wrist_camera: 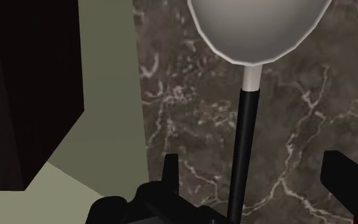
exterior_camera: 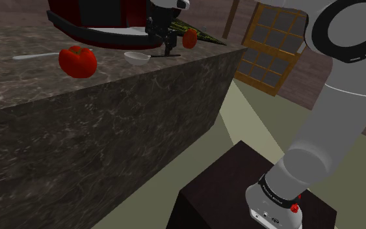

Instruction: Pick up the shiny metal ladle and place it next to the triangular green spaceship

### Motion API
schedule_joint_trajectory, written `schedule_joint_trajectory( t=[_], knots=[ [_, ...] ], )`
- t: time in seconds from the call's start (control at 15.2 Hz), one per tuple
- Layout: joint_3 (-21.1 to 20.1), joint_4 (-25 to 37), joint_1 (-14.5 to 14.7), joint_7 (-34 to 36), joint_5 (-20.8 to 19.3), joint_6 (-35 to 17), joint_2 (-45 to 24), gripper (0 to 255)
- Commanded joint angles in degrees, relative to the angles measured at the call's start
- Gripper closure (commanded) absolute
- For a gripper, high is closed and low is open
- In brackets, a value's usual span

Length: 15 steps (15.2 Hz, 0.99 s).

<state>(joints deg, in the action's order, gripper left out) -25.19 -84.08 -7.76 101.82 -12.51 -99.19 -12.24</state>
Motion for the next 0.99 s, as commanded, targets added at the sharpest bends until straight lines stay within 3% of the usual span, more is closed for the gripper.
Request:
schedule_joint_trajectory(
  t=[0.0, 0.26, 0.73, 0.79, 0.92],
  knots=[
    [0.12, -1.15, -0.06, 0.46, -0.19, -1.41, -0.23, 0],
    [0.28, -3.84, -0.37, 0.60, -0.26, -4.13, -0.26, 0],
    [0.28, -3.80, -0.36, 0.60, -0.27, -4.11, -0.28, 0],
    [0.28, -3.80, -0.36, 0.60, -0.27, -4.11, -0.28, 255],
    [0.28, -3.80, -0.36, 0.60, -0.27, -4.11, -0.28, 255]
  ],
)
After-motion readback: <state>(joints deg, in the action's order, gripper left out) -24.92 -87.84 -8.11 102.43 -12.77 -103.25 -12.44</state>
